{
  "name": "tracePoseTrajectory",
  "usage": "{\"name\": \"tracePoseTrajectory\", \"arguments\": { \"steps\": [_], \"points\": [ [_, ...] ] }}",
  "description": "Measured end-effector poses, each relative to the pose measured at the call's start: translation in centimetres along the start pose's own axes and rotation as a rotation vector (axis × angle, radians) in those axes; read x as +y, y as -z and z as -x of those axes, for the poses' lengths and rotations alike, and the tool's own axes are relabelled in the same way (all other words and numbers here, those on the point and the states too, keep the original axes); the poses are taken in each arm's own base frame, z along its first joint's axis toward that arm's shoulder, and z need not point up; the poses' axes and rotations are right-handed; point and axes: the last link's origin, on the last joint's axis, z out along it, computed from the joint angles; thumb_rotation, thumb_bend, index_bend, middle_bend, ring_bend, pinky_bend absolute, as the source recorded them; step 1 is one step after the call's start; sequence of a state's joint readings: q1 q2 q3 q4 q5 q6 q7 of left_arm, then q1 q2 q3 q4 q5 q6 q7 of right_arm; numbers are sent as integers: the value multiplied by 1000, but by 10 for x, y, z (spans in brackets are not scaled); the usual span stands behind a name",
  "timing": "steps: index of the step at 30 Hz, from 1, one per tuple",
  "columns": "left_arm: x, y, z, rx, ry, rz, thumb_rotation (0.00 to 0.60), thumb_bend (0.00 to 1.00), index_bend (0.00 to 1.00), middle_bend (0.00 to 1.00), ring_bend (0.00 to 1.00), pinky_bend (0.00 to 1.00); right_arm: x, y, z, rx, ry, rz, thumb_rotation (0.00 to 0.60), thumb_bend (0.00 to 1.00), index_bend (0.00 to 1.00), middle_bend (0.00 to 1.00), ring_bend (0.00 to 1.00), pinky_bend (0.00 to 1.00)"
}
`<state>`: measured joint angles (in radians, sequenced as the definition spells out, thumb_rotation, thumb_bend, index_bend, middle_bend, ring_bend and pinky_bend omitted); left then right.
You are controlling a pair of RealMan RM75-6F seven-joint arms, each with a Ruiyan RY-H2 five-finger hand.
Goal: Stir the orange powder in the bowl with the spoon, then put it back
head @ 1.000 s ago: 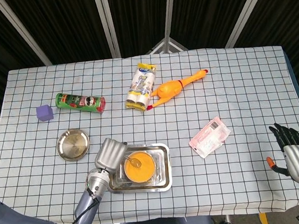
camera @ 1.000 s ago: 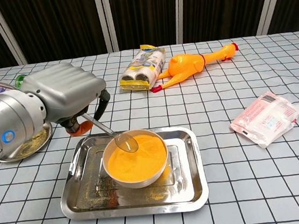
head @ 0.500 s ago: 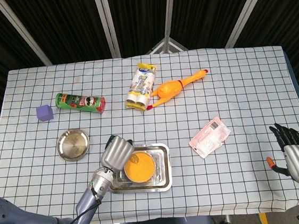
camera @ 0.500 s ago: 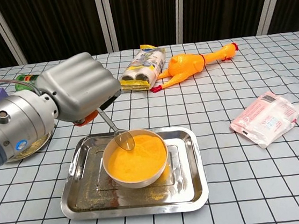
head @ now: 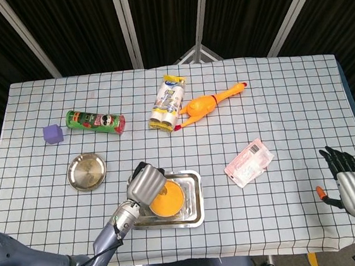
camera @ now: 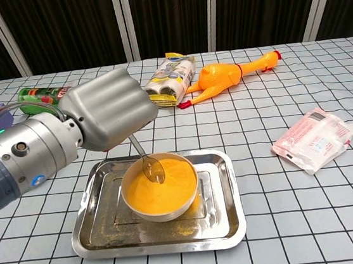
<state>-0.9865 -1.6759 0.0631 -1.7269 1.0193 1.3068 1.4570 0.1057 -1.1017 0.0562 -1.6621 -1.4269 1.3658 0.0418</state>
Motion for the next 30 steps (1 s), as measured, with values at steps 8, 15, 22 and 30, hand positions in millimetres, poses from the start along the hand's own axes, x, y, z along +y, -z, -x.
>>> {"name": "tracePoseTrajectory", "arguments": {
  "steps": [8, 15, 22, 30],
  "points": [
    [17, 0, -6, -2, 60, 27, 600, 845, 733, 1000, 924, 878, 1, -1, -1, 2, 5, -1, 600, 404, 0, 0, 0, 0],
    [17, 4, -14, 17, 135, 14, 600, 845, 747, 1000, 924, 878, 1, 0, -1, 4, 4, -2, 600, 405, 0, 0, 0, 0],
    [9, 9, -15, 34, 127, 3, 600, 845, 752, 1000, 924, 878, 2, 0, -1, 4, 2, 2, 600, 404, 0, 0, 0, 0],
    [-9, 10, -10, 29, 100, -33, 600, 845, 752, 1000, 924, 878, 1, 0, -1, -3, -3, 2, 600, 404, 0, 0, 0, 0]
  ]
}}
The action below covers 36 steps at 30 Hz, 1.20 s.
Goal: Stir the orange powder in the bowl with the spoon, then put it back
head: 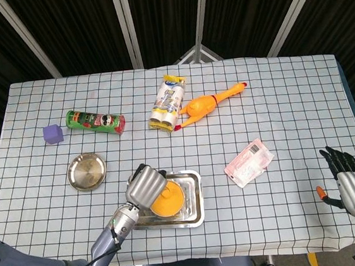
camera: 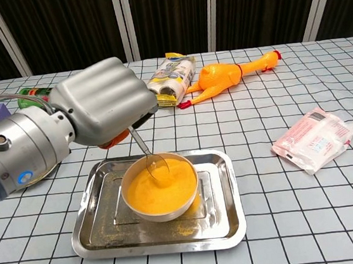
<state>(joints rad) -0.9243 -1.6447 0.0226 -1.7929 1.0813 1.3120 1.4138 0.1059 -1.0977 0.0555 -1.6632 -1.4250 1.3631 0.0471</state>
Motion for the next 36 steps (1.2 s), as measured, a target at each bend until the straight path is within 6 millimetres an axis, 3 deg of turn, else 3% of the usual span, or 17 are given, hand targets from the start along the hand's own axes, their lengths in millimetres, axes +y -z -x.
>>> {"name": "tracePoseTrajectory", "arguments": {
  "steps": [7, 15, 24, 36],
  "points": [
    [-4, -1, 9, -14, -48, 6, 600, 845, 752, 1000, 924, 878, 0, 0, 0, -3, -7, 2, 600, 404, 0, 0, 0, 0],
    [7, -4, 15, -33, -60, 26, 600, 845, 752, 1000, 924, 878, 0, 0, 0, -3, -6, 2, 600, 404, 0, 0, 0, 0],
    [26, -7, 11, -28, -16, 43, 600, 844, 752, 1000, 924, 878, 0, 0, -1, 0, -5, 2, 600, 404, 0, 0, 0, 0],
    [18, -5, 0, 6, 21, 10, 600, 845, 752, 1000, 924, 878, 0, 0, -1, 0, -6, 4, 600, 404, 0, 0, 0, 0]
  ]
}}
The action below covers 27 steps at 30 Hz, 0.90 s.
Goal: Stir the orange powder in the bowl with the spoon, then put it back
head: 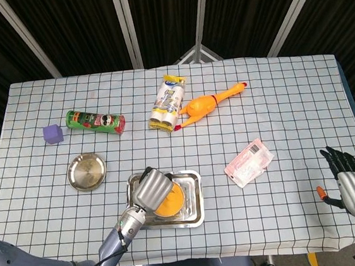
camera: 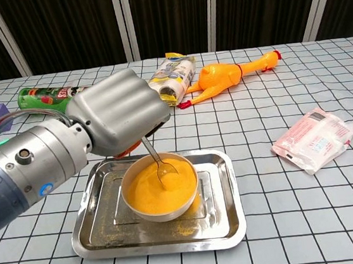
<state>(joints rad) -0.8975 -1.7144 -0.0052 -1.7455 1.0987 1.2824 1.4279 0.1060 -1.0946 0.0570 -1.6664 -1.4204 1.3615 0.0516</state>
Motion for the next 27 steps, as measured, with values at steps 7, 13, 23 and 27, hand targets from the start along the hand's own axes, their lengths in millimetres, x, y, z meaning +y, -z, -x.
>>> {"name": "tracePoseTrajectory", "arguments": {
  "steps": [7, 13, 23, 27],
  "points": [
    [-12, 5, -1, 4, -14, -9, 600, 845, 752, 1000, 924, 878, 0, 0, 0, -1, 1, 0, 600, 405, 0, 0, 0, 0],
    [-17, 7, -5, 21, -11, 13, 600, 844, 753, 1000, 924, 878, -1, 0, 0, -2, 1, 0, 600, 404, 0, 0, 0, 0],
    [-5, 9, -12, 48, 12, 79, 600, 844, 753, 1000, 924, 878, 0, 0, 0, -1, -3, 3, 600, 404, 0, 0, 0, 0],
    [-2, 10, -12, 44, 5, 93, 600, 844, 752, 1000, 924, 878, 0, 0, 0, -3, -5, 3, 600, 404, 0, 0, 0, 0]
  ]
}}
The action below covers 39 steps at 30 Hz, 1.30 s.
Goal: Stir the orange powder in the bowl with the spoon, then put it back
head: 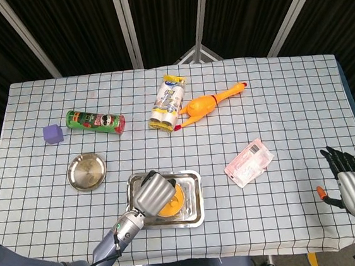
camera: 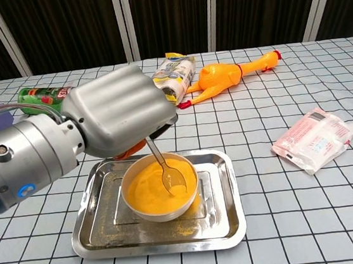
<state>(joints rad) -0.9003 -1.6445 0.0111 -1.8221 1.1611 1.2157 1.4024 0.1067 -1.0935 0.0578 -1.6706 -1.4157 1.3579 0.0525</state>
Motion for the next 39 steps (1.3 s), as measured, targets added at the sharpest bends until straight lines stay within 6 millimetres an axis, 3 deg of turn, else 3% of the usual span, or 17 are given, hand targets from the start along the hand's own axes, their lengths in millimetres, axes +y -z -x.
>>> {"name": "tracePoseTrajectory", "arguments": {
  "steps": [10, 28, 39],
  "points": [
    [5, -3, 7, -30, -32, 3, 600, 844, 761, 1000, 924, 878, 0, 0, 0, -2, -2, 2, 600, 404, 0, 0, 0, 0],
    [-6, -5, 23, -97, -95, -37, 600, 844, 771, 1000, 924, 878, -1, 0, 0, -5, -11, 0, 600, 404, 0, 0, 0, 0],
    [-18, -1, 11, -58, -30, -62, 600, 844, 771, 1000, 924, 878, -1, 0, 0, -7, -8, 1, 600, 405, 0, 0, 0, 0]
  ]
}}
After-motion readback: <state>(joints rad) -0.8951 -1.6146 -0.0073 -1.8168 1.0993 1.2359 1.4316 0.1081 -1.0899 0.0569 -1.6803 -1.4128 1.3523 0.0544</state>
